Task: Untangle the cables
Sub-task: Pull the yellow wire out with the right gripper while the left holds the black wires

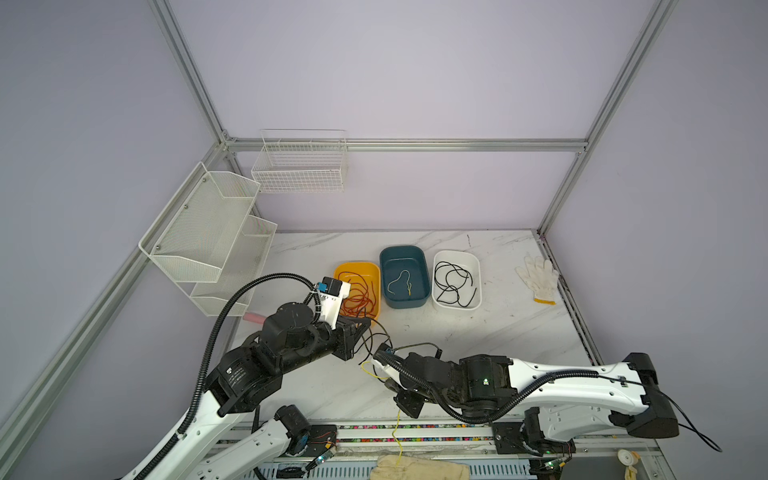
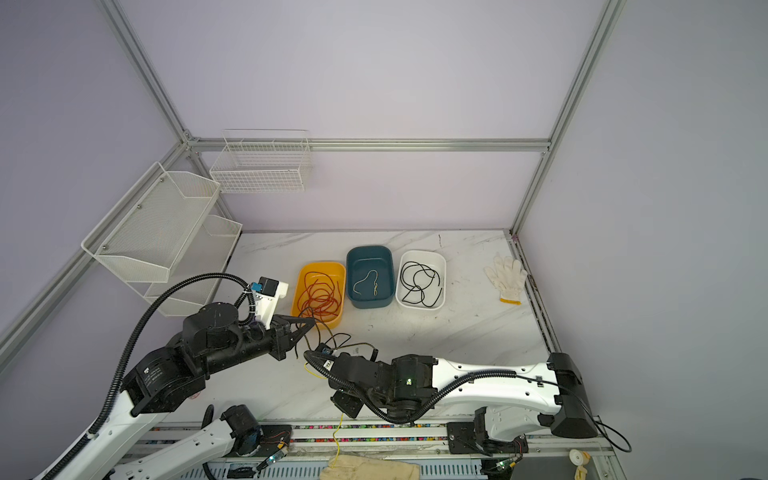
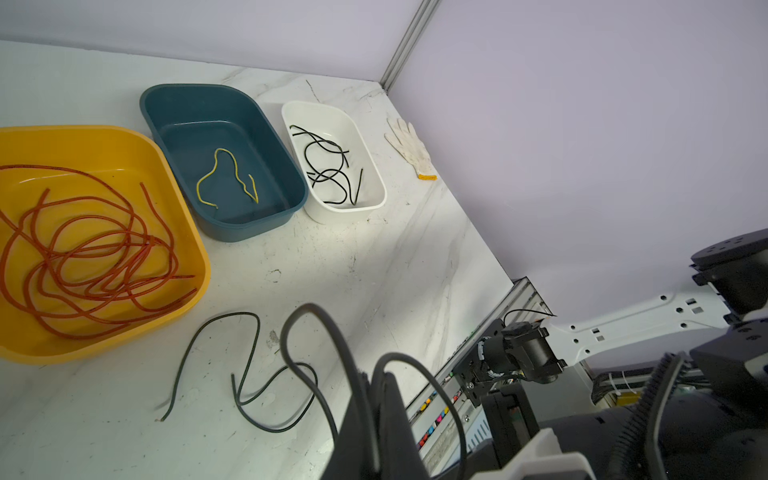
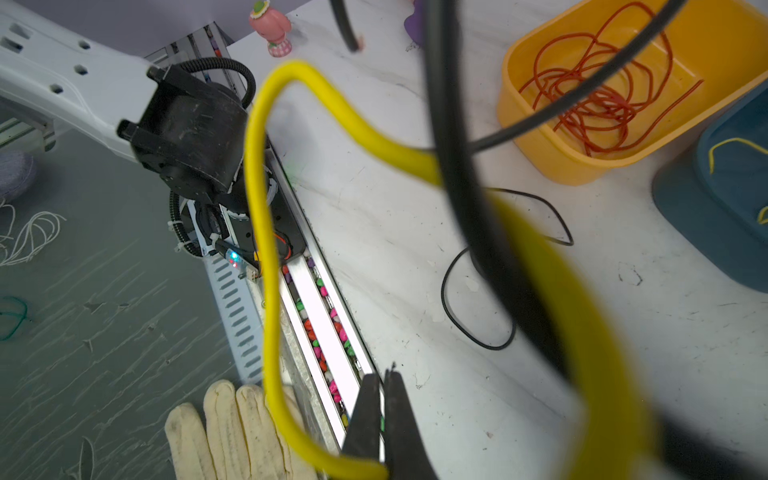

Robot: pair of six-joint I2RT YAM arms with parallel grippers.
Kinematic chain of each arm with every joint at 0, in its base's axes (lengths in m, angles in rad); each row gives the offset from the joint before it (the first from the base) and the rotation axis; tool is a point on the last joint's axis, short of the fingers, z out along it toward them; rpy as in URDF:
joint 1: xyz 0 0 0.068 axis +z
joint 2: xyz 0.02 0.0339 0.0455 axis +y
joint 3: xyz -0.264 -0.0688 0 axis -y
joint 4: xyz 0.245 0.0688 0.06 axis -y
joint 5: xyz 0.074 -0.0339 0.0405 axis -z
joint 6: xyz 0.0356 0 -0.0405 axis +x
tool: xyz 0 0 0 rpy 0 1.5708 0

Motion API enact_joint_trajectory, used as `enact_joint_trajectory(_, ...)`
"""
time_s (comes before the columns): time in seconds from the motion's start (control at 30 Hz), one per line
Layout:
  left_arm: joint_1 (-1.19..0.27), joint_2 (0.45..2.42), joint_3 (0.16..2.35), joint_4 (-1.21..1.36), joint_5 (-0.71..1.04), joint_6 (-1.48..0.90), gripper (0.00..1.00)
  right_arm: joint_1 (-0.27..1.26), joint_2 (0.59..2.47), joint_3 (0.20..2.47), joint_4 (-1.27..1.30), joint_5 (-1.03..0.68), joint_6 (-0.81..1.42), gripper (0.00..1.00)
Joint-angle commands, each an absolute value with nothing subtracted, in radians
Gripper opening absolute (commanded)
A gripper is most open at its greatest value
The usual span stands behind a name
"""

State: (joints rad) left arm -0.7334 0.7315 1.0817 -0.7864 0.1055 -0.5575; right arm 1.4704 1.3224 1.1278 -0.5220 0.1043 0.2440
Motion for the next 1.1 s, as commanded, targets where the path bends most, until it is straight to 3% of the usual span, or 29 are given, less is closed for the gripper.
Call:
enact_joint_trajectory(0.0, -0.723, 0.739, 1.198, -0.712, 0.031, -0.573, 0.00, 1.473, 1.294, 1.075, -0.460, -0.014, 0.249, 0.00)
enact_joint_trajectory(0.3, -0.721, 0.835, 1.173, -0.522, 0.234, -0.690, 0.00, 1.447, 1.332, 1.065, -0.373, -0.196, 0.133, 0.00)
enact_joint_trajectory(0.5, -0.721, 0.829, 1.155, -0.498, 0.254, -0.718, 0.00, 1.296, 1.234, 0.988, -0.275, -0.399, 0.132, 0.00)
enact_joint_trajectory(0.77, -0.665, 0.852, 1.148, -0.442, 0.226, -0.780, 0.00, 1.303, 1.280, 0.957, -0.237, -0.466, 0.173, 0.00)
enact_joint_trajectory(1.07, -0.563, 0.958, 1.163, -0.236, 0.354, -0.906, 0.00, 1.319, 1.315, 0.911, -0.092, -0.532, 0.210, 0.00)
